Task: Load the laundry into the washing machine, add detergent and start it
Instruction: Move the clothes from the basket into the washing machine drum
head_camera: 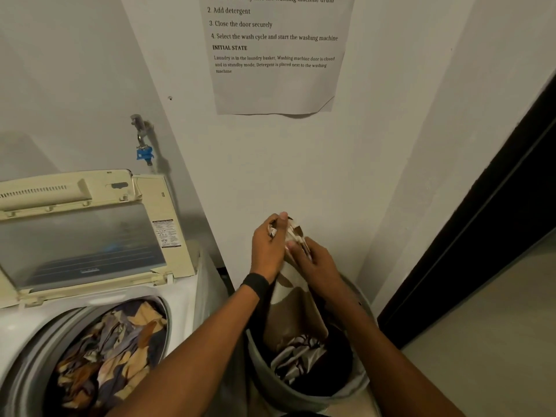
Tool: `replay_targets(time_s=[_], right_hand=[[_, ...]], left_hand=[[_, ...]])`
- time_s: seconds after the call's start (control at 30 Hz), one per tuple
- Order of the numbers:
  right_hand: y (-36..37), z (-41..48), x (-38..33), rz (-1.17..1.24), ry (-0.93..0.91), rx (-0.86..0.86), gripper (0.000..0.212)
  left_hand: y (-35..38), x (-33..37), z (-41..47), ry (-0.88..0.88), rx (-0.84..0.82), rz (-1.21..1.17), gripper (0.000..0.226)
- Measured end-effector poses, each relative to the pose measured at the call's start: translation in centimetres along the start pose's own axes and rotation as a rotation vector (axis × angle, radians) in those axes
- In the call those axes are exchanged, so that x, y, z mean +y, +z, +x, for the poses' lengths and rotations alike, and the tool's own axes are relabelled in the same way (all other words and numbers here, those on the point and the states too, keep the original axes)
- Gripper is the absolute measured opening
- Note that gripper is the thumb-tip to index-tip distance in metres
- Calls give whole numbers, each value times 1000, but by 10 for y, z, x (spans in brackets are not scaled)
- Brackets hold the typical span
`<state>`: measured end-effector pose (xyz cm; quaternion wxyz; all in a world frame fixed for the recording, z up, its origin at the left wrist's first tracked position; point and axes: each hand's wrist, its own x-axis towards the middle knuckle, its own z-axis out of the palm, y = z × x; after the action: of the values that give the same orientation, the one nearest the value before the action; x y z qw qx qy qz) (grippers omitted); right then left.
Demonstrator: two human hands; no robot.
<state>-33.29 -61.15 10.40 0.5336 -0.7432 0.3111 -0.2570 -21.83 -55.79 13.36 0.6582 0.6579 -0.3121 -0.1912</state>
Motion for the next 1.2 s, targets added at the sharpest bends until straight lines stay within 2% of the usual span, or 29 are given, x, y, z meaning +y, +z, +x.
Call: replay_targets(time_s=[0.13,0.2,0.3,0.37,0.43,0.53,0.6,0.7,0.77,0.87,0.97,1.03,1.13,1.2], right_hand=[[-12,-36,31,-140,94,-17,34],[-21,-43,33,-67,97,64,28],[-35,-31,13,81,32,175,17],[-39,-18,-12,102,-73,188,14],[-36,-7,-37,81,-174,127,17],[-28,4,-54,78,-218,4,21],[-26,5,-51,90,-184,-50,22],[-22,0,-42,112,-102,-152,25],[-19,-5,-40,108,-97,-129,23],[-20,-15,-31,89,-72,-51,20],[-31,-29,-7,-57,-6,-150,29],[-45,-37,5,-105,-10,-194,20],[-72,-43,0,102,77,-100,19],[-83,-39,-10,237,63,-29,20]], left_hand=[[-15,13,20,-16,129,-28,35],[-24,16,25,15,131,-10,36],[-28,10,22,61,45,59,41],[-25,6,13,104,-44,72,39],[-17,9,2,137,-145,59,33],[-6,16,-9,83,-228,-17,19],[-8,17,-7,62,-169,-25,15],[-11,14,-6,17,-93,-8,27],[-8,9,-6,-17,-47,-17,28],[-9,8,-2,-78,107,-57,28],[-21,13,10,-77,190,-38,33],[-29,18,16,-54,236,-32,35],[-34,18,21,-25,251,-12,35],[-31,16,16,-38,226,-14,33]])
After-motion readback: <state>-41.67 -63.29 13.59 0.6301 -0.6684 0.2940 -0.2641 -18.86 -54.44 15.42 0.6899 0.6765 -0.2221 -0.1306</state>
